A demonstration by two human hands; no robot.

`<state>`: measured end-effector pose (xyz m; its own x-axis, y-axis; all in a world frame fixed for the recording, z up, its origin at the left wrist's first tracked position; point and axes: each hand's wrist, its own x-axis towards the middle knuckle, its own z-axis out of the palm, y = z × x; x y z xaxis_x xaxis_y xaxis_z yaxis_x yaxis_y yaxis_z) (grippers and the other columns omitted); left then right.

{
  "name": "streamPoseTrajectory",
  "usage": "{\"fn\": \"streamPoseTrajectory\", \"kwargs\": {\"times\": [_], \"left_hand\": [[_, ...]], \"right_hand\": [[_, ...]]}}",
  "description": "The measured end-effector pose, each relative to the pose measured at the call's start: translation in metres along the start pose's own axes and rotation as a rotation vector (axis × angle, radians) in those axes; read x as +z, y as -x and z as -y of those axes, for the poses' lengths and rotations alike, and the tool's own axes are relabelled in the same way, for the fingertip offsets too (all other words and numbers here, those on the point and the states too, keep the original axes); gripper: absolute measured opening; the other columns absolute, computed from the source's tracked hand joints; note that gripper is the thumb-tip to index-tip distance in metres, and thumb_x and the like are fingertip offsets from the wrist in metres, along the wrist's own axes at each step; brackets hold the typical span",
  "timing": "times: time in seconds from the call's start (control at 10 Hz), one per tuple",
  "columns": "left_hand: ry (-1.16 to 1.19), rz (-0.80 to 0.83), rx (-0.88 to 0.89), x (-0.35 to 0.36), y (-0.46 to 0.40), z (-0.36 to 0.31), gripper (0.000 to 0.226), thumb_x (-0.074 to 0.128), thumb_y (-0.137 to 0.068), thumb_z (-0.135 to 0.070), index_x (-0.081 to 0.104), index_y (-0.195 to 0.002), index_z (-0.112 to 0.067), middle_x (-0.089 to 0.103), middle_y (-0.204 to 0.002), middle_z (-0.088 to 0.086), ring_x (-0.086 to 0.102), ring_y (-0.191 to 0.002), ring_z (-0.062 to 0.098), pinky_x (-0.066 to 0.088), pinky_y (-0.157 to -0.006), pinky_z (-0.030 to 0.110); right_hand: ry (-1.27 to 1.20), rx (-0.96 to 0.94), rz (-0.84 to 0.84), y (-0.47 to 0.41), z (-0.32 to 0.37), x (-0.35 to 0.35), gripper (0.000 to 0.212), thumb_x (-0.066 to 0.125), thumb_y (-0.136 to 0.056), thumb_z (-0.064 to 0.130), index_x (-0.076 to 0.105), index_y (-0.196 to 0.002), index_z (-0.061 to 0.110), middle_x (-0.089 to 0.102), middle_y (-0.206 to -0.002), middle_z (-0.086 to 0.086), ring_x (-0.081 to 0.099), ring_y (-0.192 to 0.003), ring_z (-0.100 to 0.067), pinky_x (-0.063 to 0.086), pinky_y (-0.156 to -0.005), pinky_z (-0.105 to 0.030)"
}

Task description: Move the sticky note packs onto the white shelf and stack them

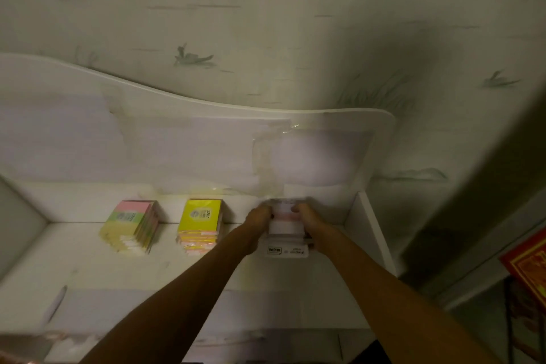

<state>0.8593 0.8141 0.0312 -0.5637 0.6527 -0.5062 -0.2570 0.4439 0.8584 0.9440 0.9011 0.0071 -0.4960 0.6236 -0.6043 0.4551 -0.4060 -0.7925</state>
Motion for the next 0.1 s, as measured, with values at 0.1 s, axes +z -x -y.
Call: {"fn": "streamPoseTrajectory", "kwargs": {"times": [0.1], "left_hand": [[-0.05,-0.119,0.203,-0.0117,0.014,-0.0117,0.031,0.036,-0.102,-0.023,0.056,-0.123,-0.01,0.055,-0.115,0.008,0.05,-0.1,0.021,0.041,-0.073,0.025]], "right_hand": [[0.217,-0.114,-0.179,0.002,0.0064,-0.0129,0.036,0.046,-0.085,0.046,0.062,-0.102,0.02,0.064,-0.096,-0.004,0.06,-0.084,-0.021,0.045,-0.065,-0.026]]}}
